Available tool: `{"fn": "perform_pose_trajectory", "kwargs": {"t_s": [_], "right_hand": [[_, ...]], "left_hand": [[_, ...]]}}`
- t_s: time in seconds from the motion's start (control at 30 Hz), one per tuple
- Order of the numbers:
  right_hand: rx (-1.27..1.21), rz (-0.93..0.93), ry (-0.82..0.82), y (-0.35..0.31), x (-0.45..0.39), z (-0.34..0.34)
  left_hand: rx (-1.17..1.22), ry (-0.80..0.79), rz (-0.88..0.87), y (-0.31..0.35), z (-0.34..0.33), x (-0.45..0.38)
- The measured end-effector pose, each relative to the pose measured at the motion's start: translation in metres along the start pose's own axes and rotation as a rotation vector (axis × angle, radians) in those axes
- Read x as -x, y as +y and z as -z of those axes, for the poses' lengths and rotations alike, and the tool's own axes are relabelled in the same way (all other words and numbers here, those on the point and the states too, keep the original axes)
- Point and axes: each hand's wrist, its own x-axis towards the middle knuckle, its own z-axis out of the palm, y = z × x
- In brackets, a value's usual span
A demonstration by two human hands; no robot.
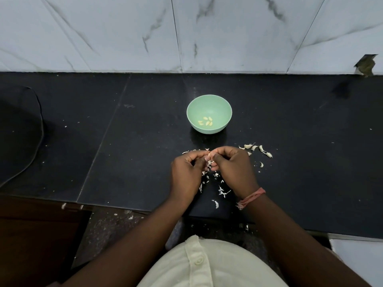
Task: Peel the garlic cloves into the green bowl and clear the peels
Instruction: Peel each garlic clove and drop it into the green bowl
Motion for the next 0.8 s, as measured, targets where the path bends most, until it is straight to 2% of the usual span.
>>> {"fn": "perform_pose_trajectory", "kwargs": {"t_s": [0.17,0.33,0.47,0.8], "right_hand": [[0.008,-0.051,-0.032,0.000,-0.001,-0.003],[-0.051,-0.087,-0.039,0.001,0.002,-0.005],[-0.069,-0.072,-0.060,0.000,0.005,-0.006],[-0.016,-0.100,-0.012,0.009,0.008,-0.009]], "left_hand": [[0.068,-0.013,0.040,-0.002,0.001,0.005],[0.347,-0.063,0.151,-0.001,-0.005,0.007],[0.434,-0.048,0.163,-0.004,-0.005,0.004],[0.760,0.005,0.374,-0.006,-0.005,0.002]]}}
